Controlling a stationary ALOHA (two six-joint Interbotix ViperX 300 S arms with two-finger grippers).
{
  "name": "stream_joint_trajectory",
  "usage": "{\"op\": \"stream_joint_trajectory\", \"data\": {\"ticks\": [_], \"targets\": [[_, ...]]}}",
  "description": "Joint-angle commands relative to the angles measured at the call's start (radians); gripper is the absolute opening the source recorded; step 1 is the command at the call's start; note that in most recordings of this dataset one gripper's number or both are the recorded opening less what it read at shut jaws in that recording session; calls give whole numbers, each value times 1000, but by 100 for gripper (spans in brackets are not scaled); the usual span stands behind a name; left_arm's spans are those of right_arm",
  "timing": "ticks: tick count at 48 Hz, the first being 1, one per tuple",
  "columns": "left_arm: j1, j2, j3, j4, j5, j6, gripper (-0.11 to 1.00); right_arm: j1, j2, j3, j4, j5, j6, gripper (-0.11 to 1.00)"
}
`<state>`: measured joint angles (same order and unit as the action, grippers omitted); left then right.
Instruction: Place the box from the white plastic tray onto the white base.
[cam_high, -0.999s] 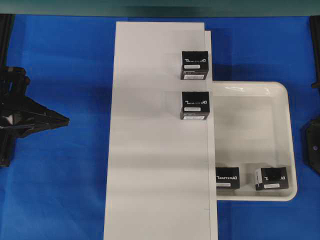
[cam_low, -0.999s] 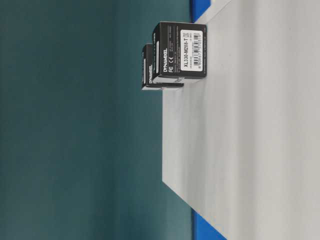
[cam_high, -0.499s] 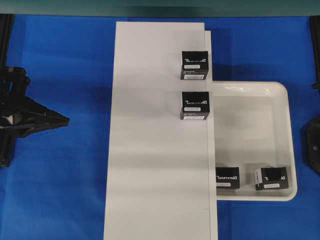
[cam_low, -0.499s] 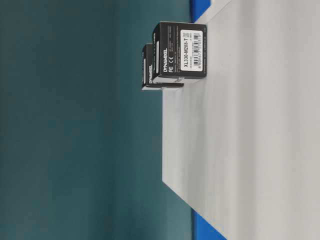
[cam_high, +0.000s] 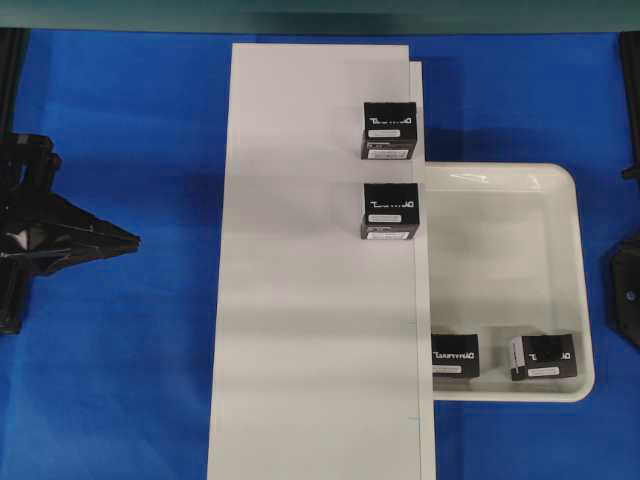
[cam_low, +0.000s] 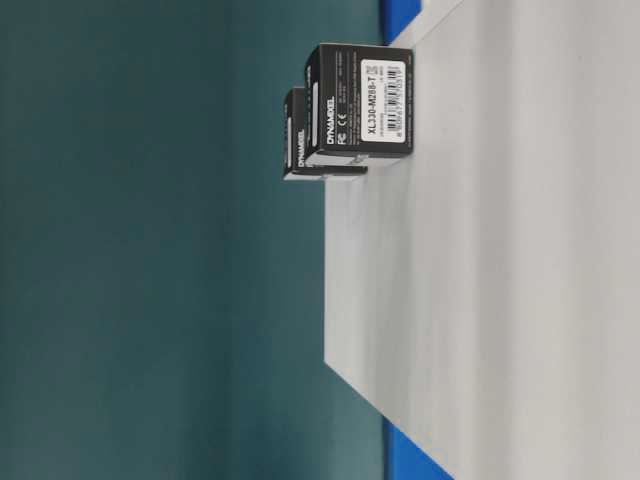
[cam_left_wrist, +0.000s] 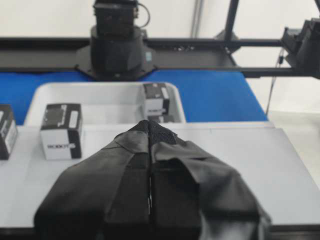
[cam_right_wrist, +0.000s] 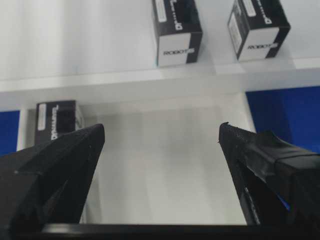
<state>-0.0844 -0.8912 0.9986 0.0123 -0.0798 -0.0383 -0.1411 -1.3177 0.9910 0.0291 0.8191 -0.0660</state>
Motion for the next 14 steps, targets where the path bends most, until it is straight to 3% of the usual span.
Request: {"op": "stream_joint_trajectory", "data": {"ticks": [1,14], "targets": [[0,6,-25,3,-5,2,-7,-2,3,-5,3,-5,2,98],[0,8,-23,3,-5,2,-7,-2,3,-5,3,-5,2,98]]}}
